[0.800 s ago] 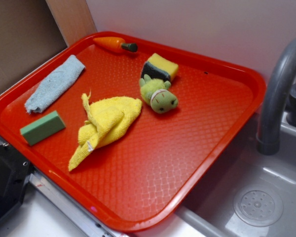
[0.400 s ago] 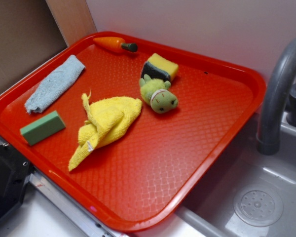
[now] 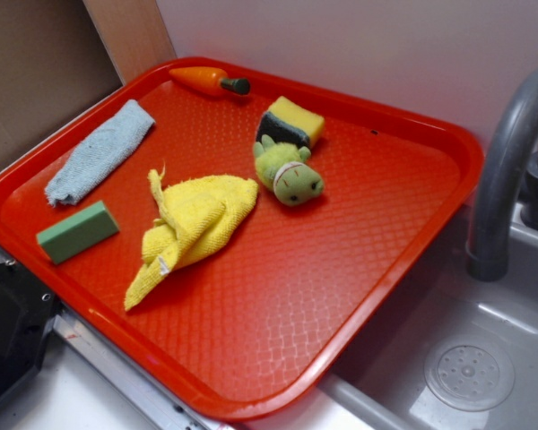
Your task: Grab the green block.
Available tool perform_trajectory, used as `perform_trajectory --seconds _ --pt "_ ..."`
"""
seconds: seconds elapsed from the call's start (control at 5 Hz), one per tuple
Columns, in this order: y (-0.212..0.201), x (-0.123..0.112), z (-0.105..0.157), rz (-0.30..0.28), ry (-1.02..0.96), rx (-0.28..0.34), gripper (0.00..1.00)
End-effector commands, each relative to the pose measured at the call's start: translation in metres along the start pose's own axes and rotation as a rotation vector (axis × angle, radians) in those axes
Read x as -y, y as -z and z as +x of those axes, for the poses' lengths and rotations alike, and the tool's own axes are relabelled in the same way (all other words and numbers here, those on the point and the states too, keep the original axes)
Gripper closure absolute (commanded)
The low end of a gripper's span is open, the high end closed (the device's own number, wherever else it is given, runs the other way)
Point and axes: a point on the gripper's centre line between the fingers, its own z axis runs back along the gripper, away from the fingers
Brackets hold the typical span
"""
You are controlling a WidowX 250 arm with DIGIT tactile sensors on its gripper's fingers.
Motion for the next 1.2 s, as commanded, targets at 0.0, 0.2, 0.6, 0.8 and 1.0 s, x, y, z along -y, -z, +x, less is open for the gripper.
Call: perform_trajectory --seconds 0.0,0.2,0.6,0.8,1.0 --pt "0.035 -0.020 0.004 0.022 -0.006 -0.074 0.00" --pt "0.058 -0.018 0.006 0.048 0.009 -0.142 0.00" --pt "0.101 -0.032 0.011 0.098 0.033 -0.252 0.00" --pt "0.119 -0.034 0.006 0.105 0.071 -0.302 0.00" --pt "0.134 -0.027 -0.005 0.108 0.123 -0.342 0.00"
